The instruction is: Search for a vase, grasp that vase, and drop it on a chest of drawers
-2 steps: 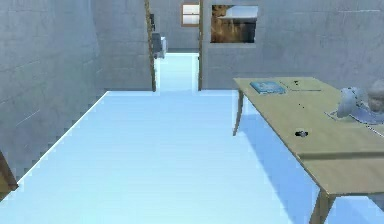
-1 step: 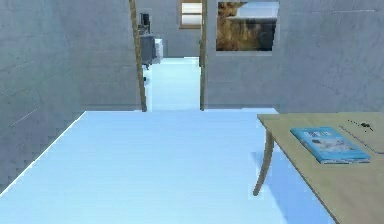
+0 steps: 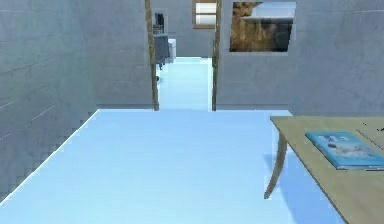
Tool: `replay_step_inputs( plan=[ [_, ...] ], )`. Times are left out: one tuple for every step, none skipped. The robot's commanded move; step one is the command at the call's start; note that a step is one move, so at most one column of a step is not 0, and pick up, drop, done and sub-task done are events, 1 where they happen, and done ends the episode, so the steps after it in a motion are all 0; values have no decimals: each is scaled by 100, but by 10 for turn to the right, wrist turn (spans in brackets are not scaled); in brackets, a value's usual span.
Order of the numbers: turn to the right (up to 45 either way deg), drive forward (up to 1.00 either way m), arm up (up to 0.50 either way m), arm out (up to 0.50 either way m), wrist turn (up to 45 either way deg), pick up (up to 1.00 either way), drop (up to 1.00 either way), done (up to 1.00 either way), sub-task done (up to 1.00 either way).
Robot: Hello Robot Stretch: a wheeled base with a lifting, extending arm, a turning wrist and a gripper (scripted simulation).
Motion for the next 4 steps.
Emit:
replay_step_inputs(
  plan=[
    [0, 100, 0, 0, 0, 0, 0, 0, 0],
    [0, 100, 0, 0, 0, 0, 0, 0, 0],
    [0, 90, 0, 0, 0, 0, 0, 0, 0],
    [0, 45, 0, 0, 0, 0, 0, 0, 0]
  ],
)
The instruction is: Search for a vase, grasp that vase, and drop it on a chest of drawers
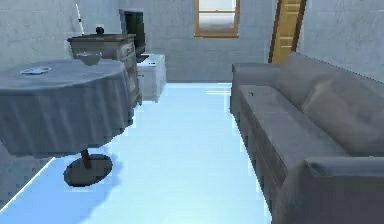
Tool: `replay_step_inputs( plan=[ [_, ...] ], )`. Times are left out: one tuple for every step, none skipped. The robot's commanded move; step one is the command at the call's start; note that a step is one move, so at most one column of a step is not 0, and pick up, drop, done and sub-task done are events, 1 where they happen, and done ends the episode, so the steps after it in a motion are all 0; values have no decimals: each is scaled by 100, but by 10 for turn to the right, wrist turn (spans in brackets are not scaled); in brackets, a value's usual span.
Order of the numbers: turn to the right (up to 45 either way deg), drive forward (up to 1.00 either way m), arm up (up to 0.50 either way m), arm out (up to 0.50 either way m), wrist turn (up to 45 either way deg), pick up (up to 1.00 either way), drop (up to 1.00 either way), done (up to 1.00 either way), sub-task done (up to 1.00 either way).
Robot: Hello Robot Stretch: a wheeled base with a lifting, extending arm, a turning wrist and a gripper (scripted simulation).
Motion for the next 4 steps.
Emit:
replay_step_inputs(
  plan=[
    [30, 0, 0, 0, 0, 0, 0, 0, 0],
    [0, 100, 0, 0, 0, 0, 0, 0, 0],
    [0, 100, 0, 0, 0, 0, 0, 0, 0],
    [30, 0, 0, 0, 0, 0, 0, 0, 0]
  ],
)
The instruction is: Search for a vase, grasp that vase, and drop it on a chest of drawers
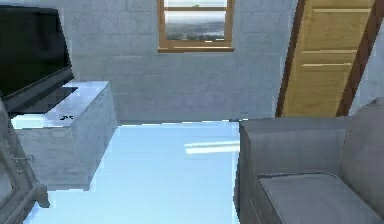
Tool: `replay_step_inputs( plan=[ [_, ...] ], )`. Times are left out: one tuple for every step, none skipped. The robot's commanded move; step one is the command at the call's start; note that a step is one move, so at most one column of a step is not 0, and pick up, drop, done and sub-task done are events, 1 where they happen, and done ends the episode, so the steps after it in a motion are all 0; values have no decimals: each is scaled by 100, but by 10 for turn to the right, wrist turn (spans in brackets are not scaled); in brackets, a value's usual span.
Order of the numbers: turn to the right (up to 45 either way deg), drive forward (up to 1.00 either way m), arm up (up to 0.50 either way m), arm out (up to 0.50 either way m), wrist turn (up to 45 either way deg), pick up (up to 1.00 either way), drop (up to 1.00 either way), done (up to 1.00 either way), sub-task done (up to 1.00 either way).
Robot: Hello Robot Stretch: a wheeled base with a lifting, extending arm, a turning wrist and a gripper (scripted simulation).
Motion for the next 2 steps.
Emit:
replay_step_inputs(
  plan=[
    [0, 100, 0, 0, 0, 0, 0, 0, 0],
    [0, 45, 0, 0, 0, 0, 0, 0, 0]
  ],
)
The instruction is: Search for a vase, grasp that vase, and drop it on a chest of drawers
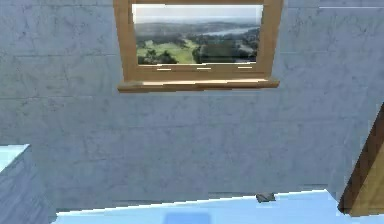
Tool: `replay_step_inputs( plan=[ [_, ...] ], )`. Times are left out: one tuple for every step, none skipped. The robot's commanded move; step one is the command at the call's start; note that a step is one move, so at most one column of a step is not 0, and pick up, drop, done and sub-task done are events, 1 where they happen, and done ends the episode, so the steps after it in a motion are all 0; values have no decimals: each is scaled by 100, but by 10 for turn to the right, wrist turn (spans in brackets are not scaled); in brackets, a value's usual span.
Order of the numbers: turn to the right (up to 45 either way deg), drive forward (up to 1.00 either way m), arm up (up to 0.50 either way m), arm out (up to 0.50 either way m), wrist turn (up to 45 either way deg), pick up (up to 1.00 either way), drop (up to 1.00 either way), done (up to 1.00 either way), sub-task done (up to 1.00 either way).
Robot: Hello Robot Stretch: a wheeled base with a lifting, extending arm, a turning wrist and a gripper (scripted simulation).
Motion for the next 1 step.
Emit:
replay_step_inputs(
  plan=[
    [-450, 0, 0, 0, 0, 0, 0, 0, 0]
  ],
)
